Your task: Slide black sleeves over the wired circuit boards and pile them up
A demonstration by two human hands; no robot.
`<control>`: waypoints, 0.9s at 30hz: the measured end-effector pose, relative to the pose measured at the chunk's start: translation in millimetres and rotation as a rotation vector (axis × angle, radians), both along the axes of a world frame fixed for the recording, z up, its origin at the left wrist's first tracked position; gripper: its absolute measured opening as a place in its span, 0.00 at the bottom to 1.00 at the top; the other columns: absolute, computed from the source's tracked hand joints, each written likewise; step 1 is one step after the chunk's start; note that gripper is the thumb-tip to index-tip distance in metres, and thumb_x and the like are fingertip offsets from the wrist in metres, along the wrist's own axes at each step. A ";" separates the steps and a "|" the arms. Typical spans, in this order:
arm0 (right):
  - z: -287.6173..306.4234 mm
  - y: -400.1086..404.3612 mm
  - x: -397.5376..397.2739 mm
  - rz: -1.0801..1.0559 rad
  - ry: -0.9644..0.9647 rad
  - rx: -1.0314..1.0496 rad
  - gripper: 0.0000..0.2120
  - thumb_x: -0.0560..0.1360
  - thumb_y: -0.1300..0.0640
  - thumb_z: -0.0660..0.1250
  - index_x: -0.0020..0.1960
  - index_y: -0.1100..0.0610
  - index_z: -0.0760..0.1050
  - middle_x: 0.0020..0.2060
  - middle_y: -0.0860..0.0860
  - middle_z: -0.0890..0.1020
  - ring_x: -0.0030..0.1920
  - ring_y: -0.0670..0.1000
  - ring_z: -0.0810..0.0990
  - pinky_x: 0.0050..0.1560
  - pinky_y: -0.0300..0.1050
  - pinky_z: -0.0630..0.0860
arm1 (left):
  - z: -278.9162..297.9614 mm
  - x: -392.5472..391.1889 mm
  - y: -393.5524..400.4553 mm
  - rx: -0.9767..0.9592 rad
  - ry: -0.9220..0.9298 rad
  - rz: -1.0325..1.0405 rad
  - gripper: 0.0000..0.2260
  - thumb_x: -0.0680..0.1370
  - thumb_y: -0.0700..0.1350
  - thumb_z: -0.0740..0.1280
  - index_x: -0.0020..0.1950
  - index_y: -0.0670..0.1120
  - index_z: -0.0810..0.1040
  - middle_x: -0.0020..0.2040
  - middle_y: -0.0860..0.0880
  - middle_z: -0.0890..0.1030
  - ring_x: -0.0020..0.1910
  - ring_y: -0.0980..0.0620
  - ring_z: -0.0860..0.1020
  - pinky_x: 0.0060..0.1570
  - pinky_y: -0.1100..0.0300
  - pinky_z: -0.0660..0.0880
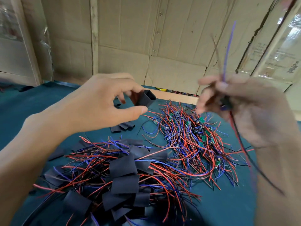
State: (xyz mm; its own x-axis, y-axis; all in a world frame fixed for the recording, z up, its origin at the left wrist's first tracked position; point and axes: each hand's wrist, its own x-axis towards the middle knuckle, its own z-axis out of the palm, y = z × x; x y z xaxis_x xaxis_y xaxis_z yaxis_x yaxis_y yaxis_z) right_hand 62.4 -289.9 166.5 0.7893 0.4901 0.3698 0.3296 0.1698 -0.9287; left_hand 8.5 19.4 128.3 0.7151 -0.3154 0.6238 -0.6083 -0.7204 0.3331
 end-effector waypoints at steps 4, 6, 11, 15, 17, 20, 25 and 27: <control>-24.0 38.3 -11.1 -0.011 -0.064 -0.293 0.13 0.74 0.63 0.62 0.52 0.63 0.84 0.30 0.55 0.76 0.28 0.51 0.68 0.25 0.41 0.64 | 2.7 -1.0 4.8 0.007 -0.029 0.021 0.11 0.73 0.50 0.72 0.53 0.48 0.83 0.46 0.53 0.80 0.45 0.59 0.77 0.47 0.74 0.70; -23.5 47.0 -7.0 -0.048 -0.040 -0.354 0.15 0.76 0.53 0.62 0.53 0.58 0.85 0.30 0.50 0.67 0.30 0.49 0.61 0.27 0.44 0.56 | 3.3 -1.5 6.2 0.011 -0.029 0.027 0.10 0.73 0.47 0.74 0.53 0.49 0.83 0.46 0.52 0.80 0.45 0.60 0.77 0.47 0.76 0.68; -31.2 59.0 -12.9 -0.120 -0.214 -0.469 0.21 0.79 0.38 0.60 0.53 0.50 0.85 0.32 0.59 0.57 0.32 0.60 0.56 0.31 0.52 0.55 | 4.1 -3.8 9.7 0.010 0.005 0.027 0.13 0.72 0.47 0.75 0.56 0.48 0.84 0.47 0.53 0.80 0.47 0.61 0.77 0.49 0.75 0.70; -31.4 61.1 -12.6 -0.273 -0.438 -0.409 0.16 0.80 0.46 0.65 0.43 0.55 0.84 0.24 0.45 0.61 0.26 0.45 0.58 0.27 0.35 0.55 | 6.0 -6.0 10.6 0.016 0.018 0.012 0.14 0.72 0.47 0.76 0.56 0.50 0.83 0.48 0.54 0.80 0.48 0.61 0.77 0.48 0.77 0.69; -31.0 63.7 -11.3 -0.347 -0.509 -0.348 0.14 0.80 0.49 0.67 0.41 0.56 0.83 0.22 0.43 0.64 0.25 0.42 0.59 0.26 0.32 0.55 | 7.2 -6.7 10.9 0.017 0.027 0.005 0.13 0.71 0.47 0.75 0.56 0.50 0.83 0.48 0.54 0.80 0.49 0.60 0.77 0.49 0.75 0.71; -32.6 65.2 -9.1 -0.451 -0.576 -0.263 0.10 0.79 0.51 0.69 0.41 0.52 0.83 0.23 0.47 0.72 0.27 0.40 0.65 0.29 0.34 0.59 | 7.8 -6.8 10.6 0.019 0.039 0.003 0.13 0.72 0.47 0.75 0.56 0.49 0.84 0.48 0.53 0.81 0.49 0.58 0.78 0.50 0.70 0.74; -32.5 65.6 -10.4 -0.574 -0.669 -0.204 0.06 0.79 0.52 0.70 0.44 0.49 0.82 0.28 0.39 0.77 0.29 0.38 0.70 0.33 0.28 0.62 | 8.3 -7.6 10.4 0.019 0.029 -0.006 0.13 0.71 0.47 0.76 0.55 0.49 0.83 0.48 0.52 0.81 0.49 0.57 0.78 0.50 0.68 0.75; -33.0 64.8 -10.1 -0.593 -0.701 -0.225 0.06 0.79 0.52 0.70 0.45 0.51 0.83 0.29 0.38 0.76 0.30 0.38 0.70 0.34 0.28 0.61 | 8.3 -7.6 10.8 0.019 0.022 -0.012 0.13 0.72 0.49 0.77 0.56 0.49 0.83 0.47 0.53 0.81 0.50 0.58 0.78 0.49 0.70 0.74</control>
State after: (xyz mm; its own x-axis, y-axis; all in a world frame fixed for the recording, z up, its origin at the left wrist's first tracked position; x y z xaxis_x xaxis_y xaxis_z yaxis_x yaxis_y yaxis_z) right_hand 52.3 -225.0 133.5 0.5665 0.1978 0.7999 0.8003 -0.3634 -0.4769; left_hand 0.8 30.2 136.6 0.7246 -0.3358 0.6019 -0.6098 -0.7193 0.3328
